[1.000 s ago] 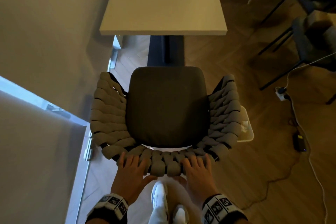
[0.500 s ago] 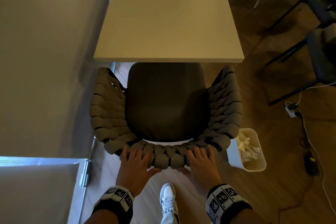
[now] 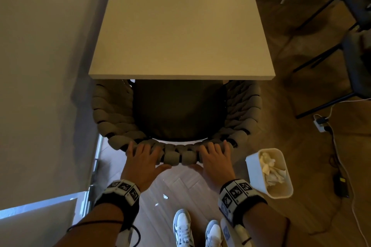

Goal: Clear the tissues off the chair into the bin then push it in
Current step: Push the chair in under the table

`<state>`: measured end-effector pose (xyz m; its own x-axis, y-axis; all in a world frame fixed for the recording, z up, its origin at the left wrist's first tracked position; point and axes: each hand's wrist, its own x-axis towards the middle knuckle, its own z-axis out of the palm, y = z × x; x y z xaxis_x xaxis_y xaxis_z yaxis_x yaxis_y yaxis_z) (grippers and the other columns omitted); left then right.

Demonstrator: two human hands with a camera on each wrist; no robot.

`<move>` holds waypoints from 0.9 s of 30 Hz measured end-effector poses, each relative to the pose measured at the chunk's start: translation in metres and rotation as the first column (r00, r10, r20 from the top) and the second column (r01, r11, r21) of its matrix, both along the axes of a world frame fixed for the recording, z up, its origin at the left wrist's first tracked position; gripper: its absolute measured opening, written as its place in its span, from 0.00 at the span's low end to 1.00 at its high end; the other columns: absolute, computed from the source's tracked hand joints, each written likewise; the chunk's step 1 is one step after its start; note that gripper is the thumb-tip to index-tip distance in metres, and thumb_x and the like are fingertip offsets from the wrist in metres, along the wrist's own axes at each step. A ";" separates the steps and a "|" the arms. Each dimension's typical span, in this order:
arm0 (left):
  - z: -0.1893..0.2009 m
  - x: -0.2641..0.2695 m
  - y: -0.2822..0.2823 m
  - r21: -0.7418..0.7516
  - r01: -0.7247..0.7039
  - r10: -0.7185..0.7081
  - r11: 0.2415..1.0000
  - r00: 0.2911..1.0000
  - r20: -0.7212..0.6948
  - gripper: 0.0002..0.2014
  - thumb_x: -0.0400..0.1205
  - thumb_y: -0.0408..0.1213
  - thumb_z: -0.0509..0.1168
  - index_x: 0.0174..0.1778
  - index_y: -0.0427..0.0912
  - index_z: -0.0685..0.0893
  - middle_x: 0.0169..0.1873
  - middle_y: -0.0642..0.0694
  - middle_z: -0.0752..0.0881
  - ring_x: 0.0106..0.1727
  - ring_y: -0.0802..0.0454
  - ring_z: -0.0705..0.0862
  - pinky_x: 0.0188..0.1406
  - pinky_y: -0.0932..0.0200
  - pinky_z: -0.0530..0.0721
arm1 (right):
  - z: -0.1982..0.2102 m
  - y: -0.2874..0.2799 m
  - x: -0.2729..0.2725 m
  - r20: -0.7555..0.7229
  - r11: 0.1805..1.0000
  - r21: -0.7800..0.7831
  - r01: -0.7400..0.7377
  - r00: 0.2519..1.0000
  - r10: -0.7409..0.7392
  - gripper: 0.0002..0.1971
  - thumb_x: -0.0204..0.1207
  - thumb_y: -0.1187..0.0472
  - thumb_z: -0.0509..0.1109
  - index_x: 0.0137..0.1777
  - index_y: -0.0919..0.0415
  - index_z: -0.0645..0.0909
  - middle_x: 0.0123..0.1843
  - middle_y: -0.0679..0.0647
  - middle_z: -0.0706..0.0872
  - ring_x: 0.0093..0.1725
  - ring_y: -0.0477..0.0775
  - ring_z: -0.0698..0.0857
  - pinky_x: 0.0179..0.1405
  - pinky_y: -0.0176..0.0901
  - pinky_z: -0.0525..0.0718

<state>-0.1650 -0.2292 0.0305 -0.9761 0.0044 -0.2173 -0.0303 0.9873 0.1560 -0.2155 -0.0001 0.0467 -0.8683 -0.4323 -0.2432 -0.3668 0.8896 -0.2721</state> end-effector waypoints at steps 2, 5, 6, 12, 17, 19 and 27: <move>0.002 -0.015 0.000 0.007 0.010 -0.010 1.000 1.000 -0.005 0.34 0.72 0.71 0.48 0.62 0.52 0.80 0.56 0.47 0.86 0.60 0.42 0.83 0.73 0.34 0.65 | 0.001 -0.001 -0.013 0.001 1.000 -0.007 0.006 1.000 -0.006 0.21 0.72 0.36 0.65 0.60 0.46 0.74 0.56 0.47 0.82 0.61 0.54 0.80 0.78 0.66 0.57; 0.005 -0.034 -0.002 0.024 0.030 -0.029 0.999 0.999 -0.025 0.34 0.72 0.71 0.48 0.60 0.51 0.81 0.53 0.46 0.87 0.58 0.41 0.84 0.71 0.32 0.68 | 0.002 -0.001 -0.030 -0.002 1.000 -0.011 0.011 1.000 -0.011 0.22 0.72 0.34 0.64 0.59 0.46 0.75 0.56 0.47 0.82 0.61 0.54 0.80 0.78 0.66 0.57; 0.005 -0.040 -0.002 0.034 0.034 -0.033 0.999 0.999 -0.025 0.34 0.73 0.70 0.48 0.60 0.51 0.81 0.53 0.46 0.87 0.59 0.41 0.84 0.71 0.32 0.67 | 0.002 -0.001 -0.036 0.000 1.000 -0.010 0.012 1.000 -0.012 0.22 0.72 0.34 0.63 0.59 0.46 0.74 0.56 0.46 0.82 0.61 0.54 0.80 0.78 0.67 0.57; 0.001 -0.064 -0.001 0.022 0.035 -0.035 0.999 0.999 0.013 0.35 0.72 0.72 0.45 0.60 0.51 0.79 0.55 0.46 0.85 0.61 0.42 0.82 0.74 0.33 0.63 | 0.003 0.001 -0.060 0.015 1.000 0.020 0.003 1.000 -0.004 0.25 0.73 0.31 0.57 0.61 0.47 0.73 0.58 0.47 0.80 0.63 0.55 0.78 0.79 0.64 0.52; 0.001 -0.071 0.000 0.015 0.033 -0.033 0.999 0.999 0.042 0.36 0.72 0.72 0.43 0.61 0.50 0.79 0.55 0.45 0.85 0.62 0.42 0.81 0.75 0.32 0.62 | 0.001 0.002 -0.067 0.026 0.999 0.047 -0.011 1.000 0.009 0.26 0.73 0.30 0.54 0.61 0.46 0.72 0.58 0.46 0.79 0.63 0.54 0.77 0.79 0.63 0.51; 0.001 -0.071 0.000 0.015 0.030 -0.031 0.999 0.999 0.029 0.36 0.72 0.72 0.44 0.59 0.50 0.80 0.54 0.45 0.86 0.60 0.41 0.82 0.74 0.31 0.64 | 0.000 0.002 -0.067 0.015 0.999 0.039 -0.010 1.000 0.010 0.24 0.73 0.31 0.57 0.61 0.46 0.72 0.58 0.46 0.79 0.63 0.54 0.78 0.79 0.63 0.51; 0.012 -0.070 0.002 0.002 0.036 -0.036 0.999 0.997 0.069 0.29 0.77 0.68 0.54 0.63 0.51 0.77 0.60 0.46 0.82 0.67 0.43 0.76 0.78 0.35 0.58 | 0.018 0.002 -0.063 0.038 1.000 0.004 -0.007 0.999 0.007 0.23 0.74 0.37 0.64 0.65 0.47 0.72 0.63 0.47 0.79 0.67 0.54 0.75 0.80 0.63 0.55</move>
